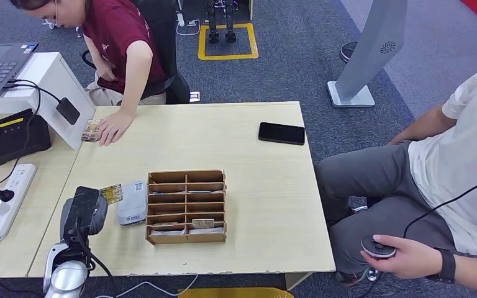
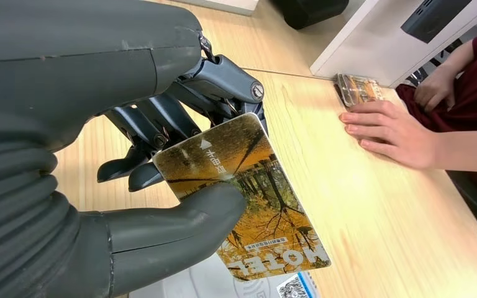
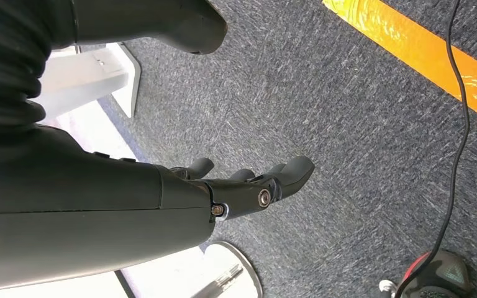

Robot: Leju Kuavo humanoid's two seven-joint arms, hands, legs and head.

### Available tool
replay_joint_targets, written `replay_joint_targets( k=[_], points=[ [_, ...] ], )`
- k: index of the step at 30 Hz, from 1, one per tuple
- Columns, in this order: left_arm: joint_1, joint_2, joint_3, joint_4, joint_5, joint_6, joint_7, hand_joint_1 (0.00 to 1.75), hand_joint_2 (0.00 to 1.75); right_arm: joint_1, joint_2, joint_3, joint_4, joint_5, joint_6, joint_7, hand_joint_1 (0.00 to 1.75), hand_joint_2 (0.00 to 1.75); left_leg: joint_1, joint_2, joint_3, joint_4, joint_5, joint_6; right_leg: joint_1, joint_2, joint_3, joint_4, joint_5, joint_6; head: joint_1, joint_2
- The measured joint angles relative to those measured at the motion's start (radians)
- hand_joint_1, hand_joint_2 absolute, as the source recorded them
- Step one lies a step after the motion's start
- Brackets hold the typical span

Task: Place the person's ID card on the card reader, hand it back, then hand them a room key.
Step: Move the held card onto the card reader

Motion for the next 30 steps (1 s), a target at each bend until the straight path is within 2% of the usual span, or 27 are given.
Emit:
replay_joint_targets(
  k=[19, 30],
  points=[
    [-0.022, -0.030, -0.019, 0.094, -0.065, 0.012, 0.027, 1.75, 1.75, -0.001, 0.006, 0.017, 0.000, 0.000, 0.001, 0.008, 0.00, 1.75, 0.000, 0.000, 0.000, 0.000, 0.000, 0.000, 0.000, 0.000, 0.000, 0.000, 0.000, 0.000, 0.000, 0.000],
    [-0.056, -0.035, -0.024, 0.156, -0.192, 0.077, 0.065, 1.75, 1.75, -0.002, 0.009, 0.033, 0.000, 0.000, 0.002, 0.007, 0.00, 1.75, 0.000, 0.000, 0.000, 0.000, 0.000, 0.000, 0.000, 0.000, 0.000, 0.000, 0.000, 0.000, 0.000, 0.000]
  ],
)
